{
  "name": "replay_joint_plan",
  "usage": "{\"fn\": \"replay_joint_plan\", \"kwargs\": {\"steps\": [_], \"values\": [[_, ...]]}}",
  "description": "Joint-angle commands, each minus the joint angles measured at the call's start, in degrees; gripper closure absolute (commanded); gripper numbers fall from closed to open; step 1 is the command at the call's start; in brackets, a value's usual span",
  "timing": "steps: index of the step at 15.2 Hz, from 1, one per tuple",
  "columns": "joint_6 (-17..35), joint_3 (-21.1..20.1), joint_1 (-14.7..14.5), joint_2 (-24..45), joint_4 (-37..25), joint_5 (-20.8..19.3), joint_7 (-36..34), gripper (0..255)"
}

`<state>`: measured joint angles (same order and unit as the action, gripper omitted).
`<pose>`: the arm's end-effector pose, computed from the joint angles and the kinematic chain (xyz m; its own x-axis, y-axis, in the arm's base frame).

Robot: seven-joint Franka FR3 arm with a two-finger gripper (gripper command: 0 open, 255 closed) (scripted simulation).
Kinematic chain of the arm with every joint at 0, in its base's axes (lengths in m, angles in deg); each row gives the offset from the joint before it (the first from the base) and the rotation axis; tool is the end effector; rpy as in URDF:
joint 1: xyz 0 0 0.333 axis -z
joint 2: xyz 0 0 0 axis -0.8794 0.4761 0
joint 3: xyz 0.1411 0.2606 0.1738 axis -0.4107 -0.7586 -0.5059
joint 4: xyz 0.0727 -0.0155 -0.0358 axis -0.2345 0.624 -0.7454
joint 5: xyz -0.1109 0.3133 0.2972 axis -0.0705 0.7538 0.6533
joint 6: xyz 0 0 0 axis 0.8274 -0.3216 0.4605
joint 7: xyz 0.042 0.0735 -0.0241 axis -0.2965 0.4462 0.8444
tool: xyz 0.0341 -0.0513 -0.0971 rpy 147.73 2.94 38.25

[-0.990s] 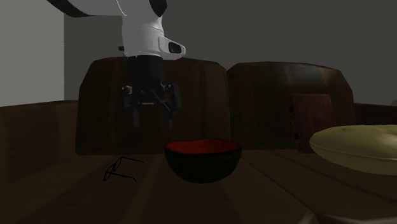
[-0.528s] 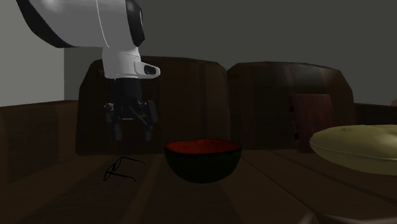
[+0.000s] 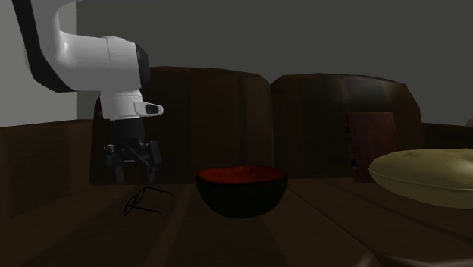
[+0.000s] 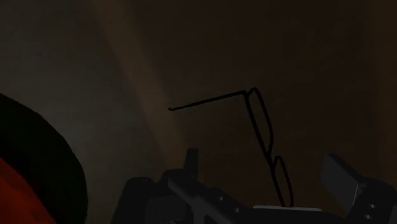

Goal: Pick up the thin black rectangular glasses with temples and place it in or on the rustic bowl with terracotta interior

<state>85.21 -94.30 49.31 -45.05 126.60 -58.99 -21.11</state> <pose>0.5052 0.4613 0.4669 0.9909 0.0925 0.0978 0.0843 -0.9928 0.0845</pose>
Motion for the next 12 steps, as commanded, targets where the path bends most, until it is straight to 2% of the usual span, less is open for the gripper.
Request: {"fn": "replay_joint_plan", "kwargs": {"steps": [1, 8, 12], "values": [[-1.46, 0.00, -2.77, 5.12, -4.62, -3.14, -2.41, 0], [3.16, 0.82, -2.64, 6.54, -1.17, -4.34, -3.23, 0], [3.53, 0.88, -2.63, 6.68, -0.92, -4.46, -3.31, 0]]}}
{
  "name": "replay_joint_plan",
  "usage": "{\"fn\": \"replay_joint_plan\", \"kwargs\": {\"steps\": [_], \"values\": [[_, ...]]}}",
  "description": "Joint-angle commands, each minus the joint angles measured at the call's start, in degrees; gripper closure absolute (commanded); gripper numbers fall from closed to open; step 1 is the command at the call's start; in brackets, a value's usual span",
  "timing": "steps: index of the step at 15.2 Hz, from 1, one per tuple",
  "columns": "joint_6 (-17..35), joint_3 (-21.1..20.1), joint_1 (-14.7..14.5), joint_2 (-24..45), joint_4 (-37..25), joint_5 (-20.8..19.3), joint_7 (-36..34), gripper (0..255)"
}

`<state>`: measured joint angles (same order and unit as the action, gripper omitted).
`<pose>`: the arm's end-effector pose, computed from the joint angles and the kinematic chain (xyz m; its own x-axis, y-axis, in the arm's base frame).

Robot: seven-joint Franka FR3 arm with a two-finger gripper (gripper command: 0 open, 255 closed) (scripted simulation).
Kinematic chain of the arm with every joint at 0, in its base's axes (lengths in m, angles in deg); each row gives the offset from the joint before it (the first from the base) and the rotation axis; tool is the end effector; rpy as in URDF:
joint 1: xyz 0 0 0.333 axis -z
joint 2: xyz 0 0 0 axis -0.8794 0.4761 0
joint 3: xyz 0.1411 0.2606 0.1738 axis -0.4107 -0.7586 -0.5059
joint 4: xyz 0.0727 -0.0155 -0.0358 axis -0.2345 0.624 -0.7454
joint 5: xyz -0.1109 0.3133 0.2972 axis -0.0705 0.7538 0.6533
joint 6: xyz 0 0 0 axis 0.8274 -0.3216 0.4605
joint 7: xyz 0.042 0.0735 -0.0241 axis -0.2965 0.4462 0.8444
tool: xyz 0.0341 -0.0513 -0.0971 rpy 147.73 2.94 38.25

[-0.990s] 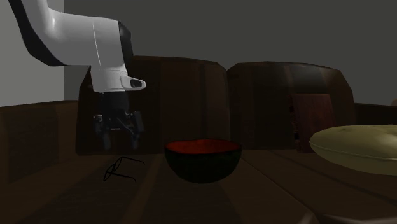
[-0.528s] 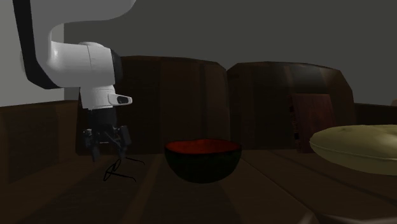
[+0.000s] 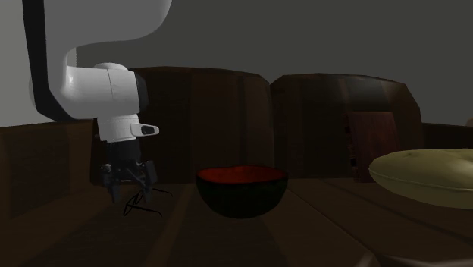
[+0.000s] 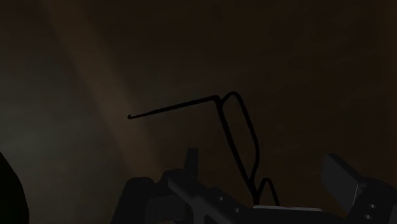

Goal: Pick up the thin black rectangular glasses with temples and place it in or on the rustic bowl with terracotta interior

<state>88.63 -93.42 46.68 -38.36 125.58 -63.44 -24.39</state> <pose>0.5141 0.4846 0.4096 0.9906 0.1014 0.0919 0.0925 -0.9911 0.0961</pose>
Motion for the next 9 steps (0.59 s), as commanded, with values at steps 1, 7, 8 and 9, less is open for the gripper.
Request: {"fn": "replay_joint_plan", "kwargs": {"steps": [1, 7, 8, 9], "values": [[0.11, 0.00, 0.01, 0.00, 0.10, -0.02, -0.03, 0], [0.09, 0.00, 0.01, 0.00, 0.09, -0.02, -0.02, 255], [0.09, 0.00, 0.01, 0.00, 0.09, -0.02, -0.02, 255], [0.09, 0.00, 0.01, 0.00, 0.09, -0.02, -0.02, 255]]}}
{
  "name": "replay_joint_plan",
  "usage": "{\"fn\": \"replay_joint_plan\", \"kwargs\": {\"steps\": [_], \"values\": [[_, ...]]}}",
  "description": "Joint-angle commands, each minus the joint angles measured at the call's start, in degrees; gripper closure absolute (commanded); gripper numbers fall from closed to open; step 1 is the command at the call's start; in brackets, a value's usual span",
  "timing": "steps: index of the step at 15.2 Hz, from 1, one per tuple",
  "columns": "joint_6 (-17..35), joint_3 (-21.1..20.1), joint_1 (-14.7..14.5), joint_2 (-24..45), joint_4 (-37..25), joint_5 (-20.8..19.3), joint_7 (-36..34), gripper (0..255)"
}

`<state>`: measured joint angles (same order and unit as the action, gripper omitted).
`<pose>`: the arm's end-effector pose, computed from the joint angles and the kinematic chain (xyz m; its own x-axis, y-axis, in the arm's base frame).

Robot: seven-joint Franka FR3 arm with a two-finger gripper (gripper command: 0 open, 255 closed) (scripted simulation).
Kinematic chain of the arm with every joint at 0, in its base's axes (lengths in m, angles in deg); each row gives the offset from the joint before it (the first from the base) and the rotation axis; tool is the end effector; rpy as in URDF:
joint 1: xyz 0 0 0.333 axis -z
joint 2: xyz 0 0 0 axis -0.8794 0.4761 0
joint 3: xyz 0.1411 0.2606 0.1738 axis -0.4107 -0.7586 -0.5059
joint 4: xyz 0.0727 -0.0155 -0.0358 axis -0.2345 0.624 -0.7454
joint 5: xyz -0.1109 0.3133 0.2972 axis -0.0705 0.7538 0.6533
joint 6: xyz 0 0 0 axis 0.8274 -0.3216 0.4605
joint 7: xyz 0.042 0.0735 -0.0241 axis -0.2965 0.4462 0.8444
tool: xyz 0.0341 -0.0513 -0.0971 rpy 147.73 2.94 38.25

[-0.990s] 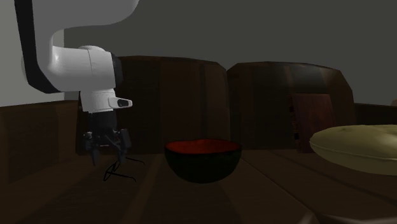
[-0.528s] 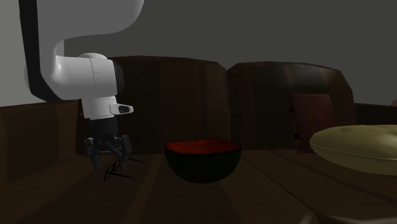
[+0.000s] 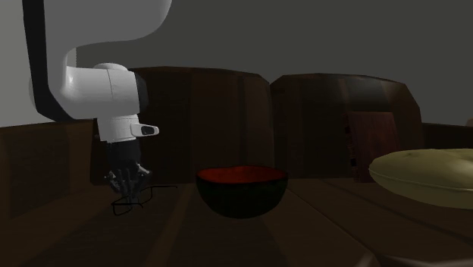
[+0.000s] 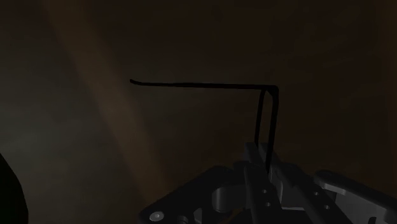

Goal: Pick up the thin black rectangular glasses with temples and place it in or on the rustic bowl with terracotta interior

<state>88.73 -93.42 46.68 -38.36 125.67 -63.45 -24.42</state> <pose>0.5138 0.4846 0.4090 0.9906 0.1015 0.0921 0.0926 -0.9911 0.0958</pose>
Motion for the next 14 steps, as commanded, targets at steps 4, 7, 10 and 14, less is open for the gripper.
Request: {"fn": "replay_joint_plan", "kwargs": {"steps": [4, 7, 10, 14], "values": [[0.00, 0.00, 0.00, 0.00, 0.00, 0.00, 0.00, 255], [-1.27, -0.18, 0.04, -0.47, -0.92, 0.42, 0.40, 255], [-3.23, -0.41, 0.07, -1.09, -2.43, 0.98, 0.97, 255], [-5.94, -0.67, 0.01, -1.75, -4.66, 1.60, 1.67, 255]]}}
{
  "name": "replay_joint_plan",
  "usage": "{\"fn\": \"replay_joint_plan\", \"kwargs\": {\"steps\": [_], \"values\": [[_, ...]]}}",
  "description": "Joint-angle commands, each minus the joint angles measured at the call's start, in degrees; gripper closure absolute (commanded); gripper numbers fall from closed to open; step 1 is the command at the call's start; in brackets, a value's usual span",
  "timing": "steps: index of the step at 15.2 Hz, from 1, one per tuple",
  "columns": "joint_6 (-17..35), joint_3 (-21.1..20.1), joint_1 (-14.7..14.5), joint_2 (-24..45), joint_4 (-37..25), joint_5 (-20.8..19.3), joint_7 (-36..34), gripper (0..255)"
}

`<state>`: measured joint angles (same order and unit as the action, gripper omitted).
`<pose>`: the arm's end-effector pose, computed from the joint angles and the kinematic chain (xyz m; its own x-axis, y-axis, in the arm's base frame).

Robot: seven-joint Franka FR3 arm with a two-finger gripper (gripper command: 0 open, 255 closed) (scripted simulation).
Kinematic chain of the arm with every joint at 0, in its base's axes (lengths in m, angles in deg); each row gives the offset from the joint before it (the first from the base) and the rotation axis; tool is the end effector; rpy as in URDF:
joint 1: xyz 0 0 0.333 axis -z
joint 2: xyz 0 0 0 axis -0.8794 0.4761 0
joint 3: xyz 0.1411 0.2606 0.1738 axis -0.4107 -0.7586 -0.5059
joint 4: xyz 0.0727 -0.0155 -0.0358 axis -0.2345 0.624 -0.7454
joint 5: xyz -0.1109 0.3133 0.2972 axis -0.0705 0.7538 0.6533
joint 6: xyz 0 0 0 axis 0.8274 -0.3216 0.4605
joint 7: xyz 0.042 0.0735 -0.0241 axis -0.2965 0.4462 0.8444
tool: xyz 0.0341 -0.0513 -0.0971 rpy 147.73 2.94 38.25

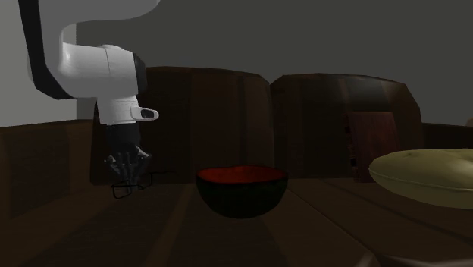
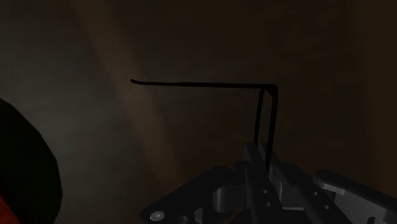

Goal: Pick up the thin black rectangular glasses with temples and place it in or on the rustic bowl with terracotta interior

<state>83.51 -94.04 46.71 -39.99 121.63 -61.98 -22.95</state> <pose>0.5144 0.4856 0.4562 0.9906 0.1014 0.0924 0.0925 -0.9911 0.0955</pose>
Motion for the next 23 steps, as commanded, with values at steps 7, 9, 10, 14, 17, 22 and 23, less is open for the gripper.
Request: {"fn": "replay_joint_plan", "kwargs": {"steps": [7, 9, 10, 14, 17, 22, 23], "values": [[-5.70, -0.38, -0.35, -0.74, -5.21, 0.85, 1.26, 255], [-7.19, -0.45, -0.52, -0.79, -6.70, 0.96, 1.53, 255], [-7.94, -0.48, -0.61, -0.79, -7.47, 1.00, 1.65, 255], [-11.05, -0.59, -1.08, -0.62, -10.78, 1.03, 2.12, 255], [-13.48, -0.64, -1.54, -0.31, -13.53, 0.93, 2.43, 255], [-17.77, -0.69, -2.59, 0.61, -18.70, 0.48, 2.90, 255], [-18.67, -0.69, -2.85, 0.86, -19.84, 0.34, 2.99, 255]]}}
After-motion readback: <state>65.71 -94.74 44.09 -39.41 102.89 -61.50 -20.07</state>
